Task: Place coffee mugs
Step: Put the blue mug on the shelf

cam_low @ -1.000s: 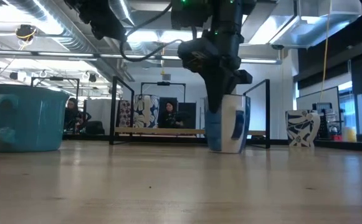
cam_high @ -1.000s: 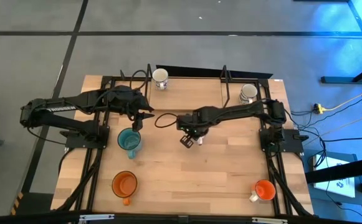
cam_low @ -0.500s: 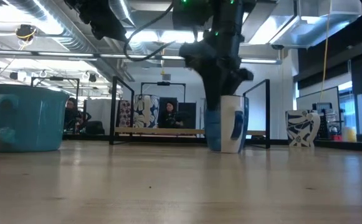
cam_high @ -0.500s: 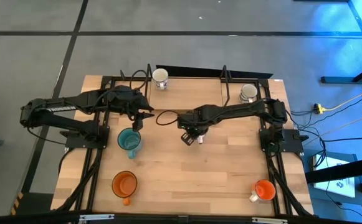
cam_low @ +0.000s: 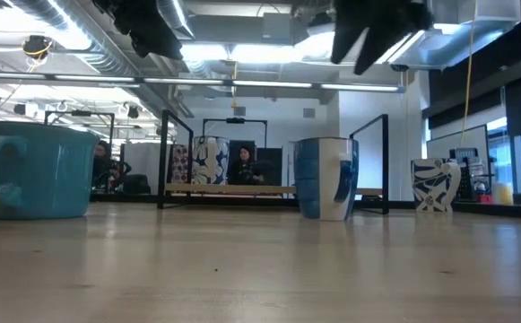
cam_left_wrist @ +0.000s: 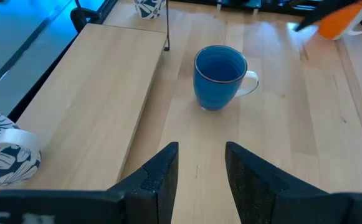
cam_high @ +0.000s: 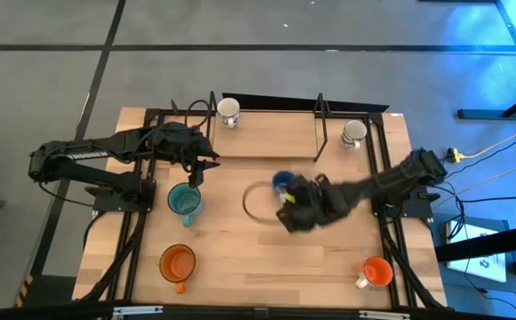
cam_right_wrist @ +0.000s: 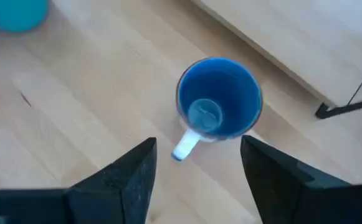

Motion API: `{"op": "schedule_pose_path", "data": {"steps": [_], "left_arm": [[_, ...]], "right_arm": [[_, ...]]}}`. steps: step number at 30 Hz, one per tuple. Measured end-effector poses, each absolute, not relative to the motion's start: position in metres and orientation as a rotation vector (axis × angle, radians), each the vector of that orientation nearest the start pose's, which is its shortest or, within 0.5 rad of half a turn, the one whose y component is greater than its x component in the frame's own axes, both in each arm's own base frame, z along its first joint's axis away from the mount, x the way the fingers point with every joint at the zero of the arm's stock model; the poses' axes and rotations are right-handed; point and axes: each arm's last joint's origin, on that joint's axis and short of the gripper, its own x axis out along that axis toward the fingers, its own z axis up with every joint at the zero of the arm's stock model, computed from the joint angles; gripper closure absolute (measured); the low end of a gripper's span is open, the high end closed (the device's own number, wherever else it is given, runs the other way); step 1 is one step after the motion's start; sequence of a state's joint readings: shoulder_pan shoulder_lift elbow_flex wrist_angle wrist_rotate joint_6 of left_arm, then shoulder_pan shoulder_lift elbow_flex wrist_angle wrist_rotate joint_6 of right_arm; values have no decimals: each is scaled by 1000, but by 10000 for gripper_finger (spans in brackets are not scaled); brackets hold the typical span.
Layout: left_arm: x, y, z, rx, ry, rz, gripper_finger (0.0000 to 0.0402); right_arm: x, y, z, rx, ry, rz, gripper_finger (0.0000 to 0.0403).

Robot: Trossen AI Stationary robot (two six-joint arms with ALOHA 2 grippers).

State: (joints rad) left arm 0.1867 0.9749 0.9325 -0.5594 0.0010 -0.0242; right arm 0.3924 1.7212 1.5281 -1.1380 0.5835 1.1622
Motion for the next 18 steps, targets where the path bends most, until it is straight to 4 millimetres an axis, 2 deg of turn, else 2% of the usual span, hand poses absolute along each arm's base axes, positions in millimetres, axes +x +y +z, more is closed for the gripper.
{"op": "schedule_pose_path", "data": {"steps": [4,8,13,18], "left_arm": [[195,37,317,-80,598,187,276],[195,37,317,-73,599,184,276],[195,37,317,-73,598,185,276],[195,37,317,-80,598,187,276]], "right_arm": [[299,146,259,370,725,-787,183],[290,162,224,395,539,-791,183],[281,162,184,423,423,-802,183],[276,150,160,417,427,-831,183]]}}
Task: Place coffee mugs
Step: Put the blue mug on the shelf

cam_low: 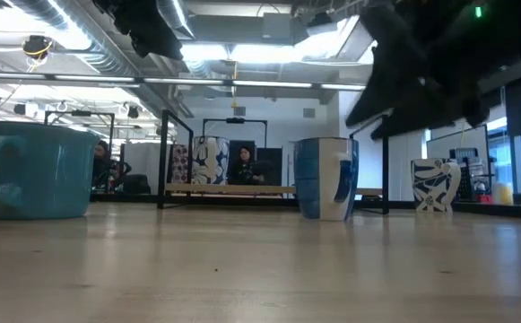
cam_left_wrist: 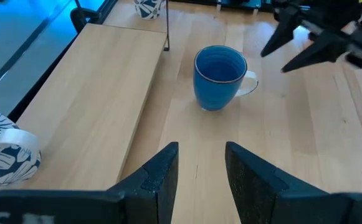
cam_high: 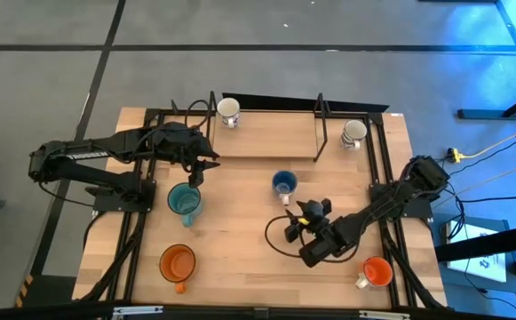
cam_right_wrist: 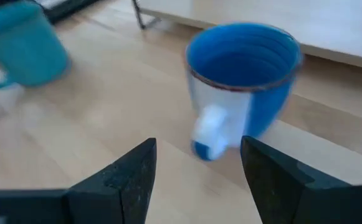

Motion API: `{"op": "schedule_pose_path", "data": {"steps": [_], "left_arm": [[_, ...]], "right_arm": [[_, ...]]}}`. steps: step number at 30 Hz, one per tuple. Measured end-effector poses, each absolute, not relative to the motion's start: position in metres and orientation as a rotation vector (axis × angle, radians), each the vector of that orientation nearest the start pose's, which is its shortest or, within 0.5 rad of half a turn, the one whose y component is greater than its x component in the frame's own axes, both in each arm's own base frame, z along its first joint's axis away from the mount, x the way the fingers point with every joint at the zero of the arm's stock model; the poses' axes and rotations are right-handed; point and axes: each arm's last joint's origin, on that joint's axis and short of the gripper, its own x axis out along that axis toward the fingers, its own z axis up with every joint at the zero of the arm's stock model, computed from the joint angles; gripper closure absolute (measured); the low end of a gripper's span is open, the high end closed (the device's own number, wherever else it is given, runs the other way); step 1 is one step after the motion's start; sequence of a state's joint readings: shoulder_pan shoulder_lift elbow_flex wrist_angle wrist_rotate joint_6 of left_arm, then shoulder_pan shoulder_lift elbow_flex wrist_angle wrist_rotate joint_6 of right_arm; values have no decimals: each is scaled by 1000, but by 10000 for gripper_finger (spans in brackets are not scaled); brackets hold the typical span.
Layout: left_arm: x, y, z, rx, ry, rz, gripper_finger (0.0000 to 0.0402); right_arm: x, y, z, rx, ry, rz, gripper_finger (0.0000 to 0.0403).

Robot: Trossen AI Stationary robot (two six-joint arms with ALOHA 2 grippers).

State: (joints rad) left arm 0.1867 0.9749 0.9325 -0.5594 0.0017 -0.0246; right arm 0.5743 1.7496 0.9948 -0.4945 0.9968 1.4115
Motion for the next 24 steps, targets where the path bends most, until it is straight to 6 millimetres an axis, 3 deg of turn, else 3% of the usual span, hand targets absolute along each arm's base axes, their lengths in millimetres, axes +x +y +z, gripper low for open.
{"op": "schedule_pose_path", "data": {"steps": [17,24], "left_arm": [[195,37,317,-68,603,202,276],[195,37,317,-67,603,202,276]], "right_arm": [[301,118,123,458,395,-935,185],[304,112,115,450,419,-958,255]]}}
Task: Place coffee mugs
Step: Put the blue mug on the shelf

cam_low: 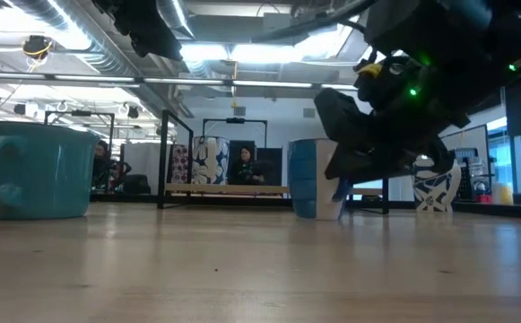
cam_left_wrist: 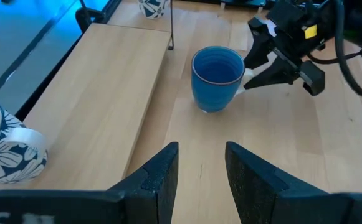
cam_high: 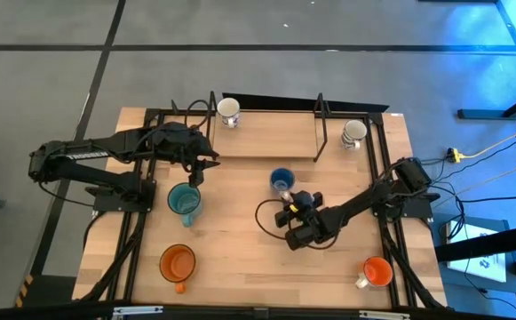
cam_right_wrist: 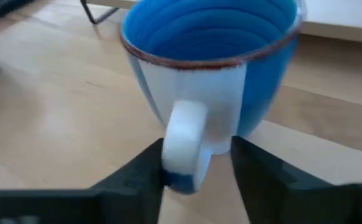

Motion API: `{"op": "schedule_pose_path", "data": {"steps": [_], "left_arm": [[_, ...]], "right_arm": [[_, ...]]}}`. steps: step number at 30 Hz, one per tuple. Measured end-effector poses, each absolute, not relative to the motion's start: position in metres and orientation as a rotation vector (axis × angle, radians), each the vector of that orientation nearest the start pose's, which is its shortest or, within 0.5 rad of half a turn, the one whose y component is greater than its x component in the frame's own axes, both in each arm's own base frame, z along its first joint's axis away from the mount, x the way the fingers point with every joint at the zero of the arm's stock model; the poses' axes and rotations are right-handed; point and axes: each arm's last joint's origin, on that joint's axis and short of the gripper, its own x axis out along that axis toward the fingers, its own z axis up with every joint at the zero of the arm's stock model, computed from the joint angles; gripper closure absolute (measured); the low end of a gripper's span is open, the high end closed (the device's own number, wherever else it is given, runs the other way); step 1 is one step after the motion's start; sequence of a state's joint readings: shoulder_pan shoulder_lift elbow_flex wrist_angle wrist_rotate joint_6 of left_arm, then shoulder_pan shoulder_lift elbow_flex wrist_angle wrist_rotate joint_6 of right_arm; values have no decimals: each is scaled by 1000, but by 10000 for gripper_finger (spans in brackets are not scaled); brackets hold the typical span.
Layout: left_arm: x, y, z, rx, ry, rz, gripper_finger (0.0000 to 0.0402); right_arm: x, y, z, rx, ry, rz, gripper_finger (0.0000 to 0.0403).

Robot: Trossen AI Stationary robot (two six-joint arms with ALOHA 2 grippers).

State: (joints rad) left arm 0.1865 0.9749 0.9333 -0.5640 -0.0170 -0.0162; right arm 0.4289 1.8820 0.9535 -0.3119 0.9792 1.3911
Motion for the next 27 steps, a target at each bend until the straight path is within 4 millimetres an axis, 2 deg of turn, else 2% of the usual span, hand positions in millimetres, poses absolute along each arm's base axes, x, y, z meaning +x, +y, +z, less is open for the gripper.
{"op": "schedule_pose_path", "data": {"steps": [6,8,14,18,21,27], "left_arm": [[195,37,316,-67,606,202,276],[195,37,316,-67,606,202,276],[195,37,316,-65,607,205,276],[195,38,316,-55,608,237,276],[195,38,316,-54,608,242,276],[195,38,316,-60,607,244,276]], "right_arm": [[303,113,113,439,445,-954,356],[303,111,113,413,465,-956,374],[306,101,123,383,534,-934,374],[318,90,153,339,528,-897,374],[330,74,178,326,502,-907,374],[355,32,209,324,448,-983,374]]}}
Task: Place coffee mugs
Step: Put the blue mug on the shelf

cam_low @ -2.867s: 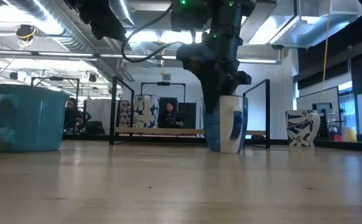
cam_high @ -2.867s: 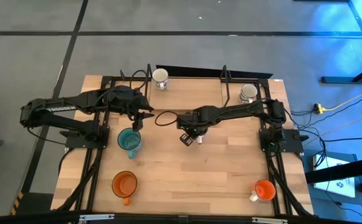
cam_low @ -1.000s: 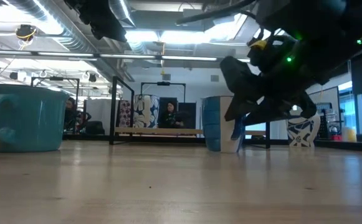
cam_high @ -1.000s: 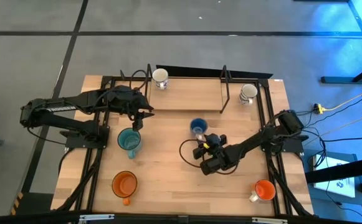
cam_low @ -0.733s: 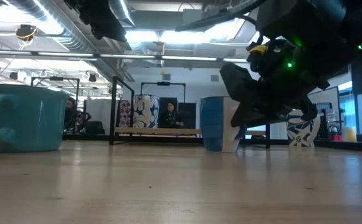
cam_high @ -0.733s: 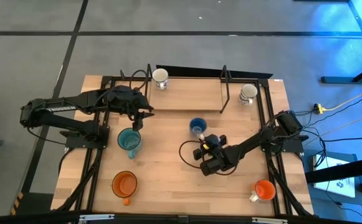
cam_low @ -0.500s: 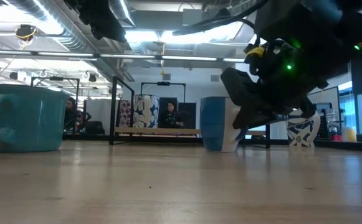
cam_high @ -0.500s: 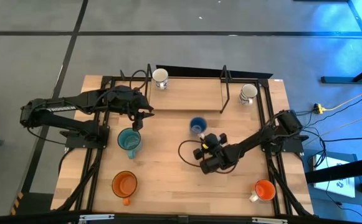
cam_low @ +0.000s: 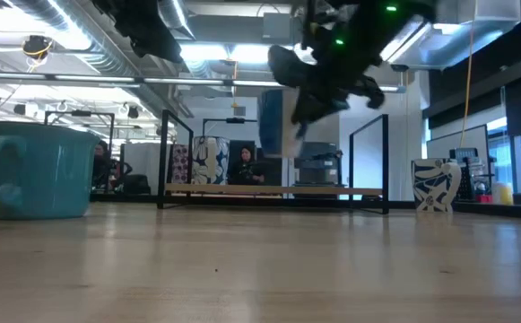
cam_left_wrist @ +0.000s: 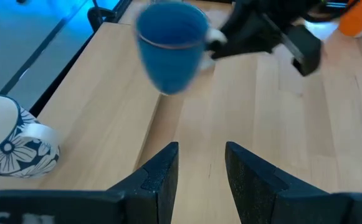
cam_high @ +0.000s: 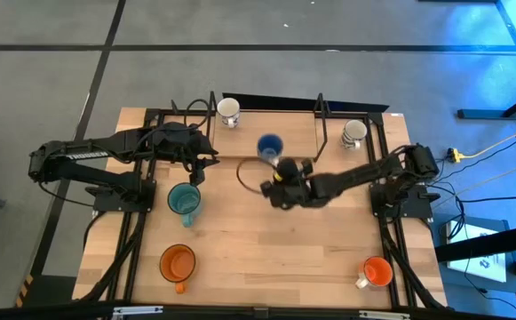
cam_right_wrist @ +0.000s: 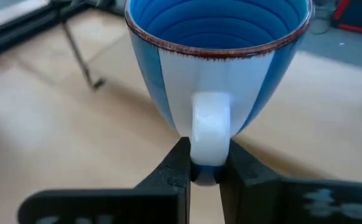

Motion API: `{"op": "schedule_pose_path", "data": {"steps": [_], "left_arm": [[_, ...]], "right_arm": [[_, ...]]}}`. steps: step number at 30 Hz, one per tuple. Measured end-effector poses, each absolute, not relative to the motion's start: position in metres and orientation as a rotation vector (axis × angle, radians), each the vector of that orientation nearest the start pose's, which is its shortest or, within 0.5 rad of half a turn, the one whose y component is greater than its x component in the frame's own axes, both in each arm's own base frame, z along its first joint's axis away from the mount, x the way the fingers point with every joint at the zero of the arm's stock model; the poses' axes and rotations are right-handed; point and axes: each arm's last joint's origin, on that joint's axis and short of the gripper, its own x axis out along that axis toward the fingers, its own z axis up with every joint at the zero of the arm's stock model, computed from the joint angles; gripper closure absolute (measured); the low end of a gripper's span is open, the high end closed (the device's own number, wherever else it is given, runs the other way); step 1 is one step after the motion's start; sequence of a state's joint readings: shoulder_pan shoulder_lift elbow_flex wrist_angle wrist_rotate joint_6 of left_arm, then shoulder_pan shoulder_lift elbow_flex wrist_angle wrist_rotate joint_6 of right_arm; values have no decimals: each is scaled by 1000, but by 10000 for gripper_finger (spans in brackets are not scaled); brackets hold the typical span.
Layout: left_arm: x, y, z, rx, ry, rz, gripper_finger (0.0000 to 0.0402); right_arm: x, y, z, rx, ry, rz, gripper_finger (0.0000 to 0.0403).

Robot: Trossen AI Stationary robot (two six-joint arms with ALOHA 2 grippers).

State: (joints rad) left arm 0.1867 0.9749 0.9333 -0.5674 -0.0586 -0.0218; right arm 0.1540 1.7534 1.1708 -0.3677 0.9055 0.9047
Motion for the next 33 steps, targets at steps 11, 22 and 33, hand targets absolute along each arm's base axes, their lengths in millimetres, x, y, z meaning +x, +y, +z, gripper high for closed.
{"op": "schedule_pose_path", "data": {"steps": [11,22,33], "left_arm": [[195,39,317,-62,606,248,276],[195,39,317,-62,598,249,276],[195,39,317,-59,598,255,276]], "right_arm": [[375,-47,221,348,331,-1128,374],[413,-101,211,382,362,-1156,374],[432,-125,181,477,413,-1132,374]]}}
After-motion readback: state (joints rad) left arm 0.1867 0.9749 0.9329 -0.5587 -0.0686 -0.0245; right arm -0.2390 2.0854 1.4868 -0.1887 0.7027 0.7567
